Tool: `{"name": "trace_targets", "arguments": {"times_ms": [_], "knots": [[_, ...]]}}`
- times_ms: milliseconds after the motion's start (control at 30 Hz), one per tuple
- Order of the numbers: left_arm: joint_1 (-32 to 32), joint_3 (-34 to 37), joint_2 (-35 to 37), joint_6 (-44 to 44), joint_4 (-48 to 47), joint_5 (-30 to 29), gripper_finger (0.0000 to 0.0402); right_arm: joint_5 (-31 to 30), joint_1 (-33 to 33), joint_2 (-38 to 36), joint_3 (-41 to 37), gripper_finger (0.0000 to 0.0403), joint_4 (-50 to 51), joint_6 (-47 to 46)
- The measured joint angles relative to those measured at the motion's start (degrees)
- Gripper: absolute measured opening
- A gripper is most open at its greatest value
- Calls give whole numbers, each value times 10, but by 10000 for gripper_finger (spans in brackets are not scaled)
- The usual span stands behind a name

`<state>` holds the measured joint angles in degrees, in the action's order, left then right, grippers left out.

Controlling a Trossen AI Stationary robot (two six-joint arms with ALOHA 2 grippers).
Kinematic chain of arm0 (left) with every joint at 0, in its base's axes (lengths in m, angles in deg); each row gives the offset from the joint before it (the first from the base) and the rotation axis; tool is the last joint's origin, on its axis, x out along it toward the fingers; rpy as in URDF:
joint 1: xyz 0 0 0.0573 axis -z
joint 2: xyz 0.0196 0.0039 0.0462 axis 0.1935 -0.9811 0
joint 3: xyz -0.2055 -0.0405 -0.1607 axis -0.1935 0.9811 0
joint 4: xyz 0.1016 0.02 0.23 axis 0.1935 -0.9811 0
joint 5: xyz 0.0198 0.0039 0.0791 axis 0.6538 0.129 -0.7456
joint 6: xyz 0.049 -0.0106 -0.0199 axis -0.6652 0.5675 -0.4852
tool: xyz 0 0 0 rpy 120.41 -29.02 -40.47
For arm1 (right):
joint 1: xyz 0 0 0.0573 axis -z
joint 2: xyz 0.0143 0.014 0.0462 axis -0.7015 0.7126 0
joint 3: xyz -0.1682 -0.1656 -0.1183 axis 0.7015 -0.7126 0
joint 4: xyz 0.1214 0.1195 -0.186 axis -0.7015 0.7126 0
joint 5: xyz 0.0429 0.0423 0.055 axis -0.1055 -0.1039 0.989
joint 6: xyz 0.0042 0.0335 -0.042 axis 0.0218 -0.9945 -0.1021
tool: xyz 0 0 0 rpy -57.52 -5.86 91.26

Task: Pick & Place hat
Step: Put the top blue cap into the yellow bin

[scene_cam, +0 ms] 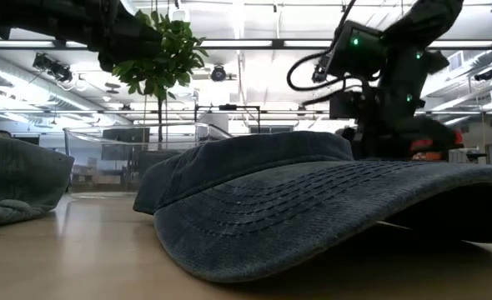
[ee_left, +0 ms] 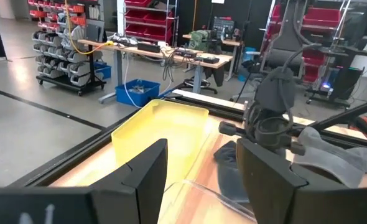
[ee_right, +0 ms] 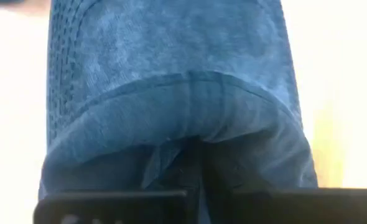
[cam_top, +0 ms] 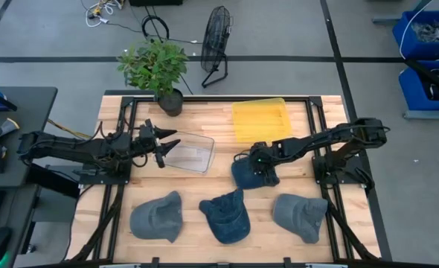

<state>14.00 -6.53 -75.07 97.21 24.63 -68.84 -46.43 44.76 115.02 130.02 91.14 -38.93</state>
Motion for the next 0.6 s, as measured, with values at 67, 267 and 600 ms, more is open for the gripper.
{"name": "trace_targets", "arguments": {"times_ms": [67,267,600], "knots": [[0,0,0,0,-2,0,197,1,-8,-10,15,11,26,-25],[0,0,0,1,-2,0,197,0,-37,-44,91,4,118,-93],[0,0,0,1,-2,0,197,-60,-76,-95,150,1,176,-88]]}}
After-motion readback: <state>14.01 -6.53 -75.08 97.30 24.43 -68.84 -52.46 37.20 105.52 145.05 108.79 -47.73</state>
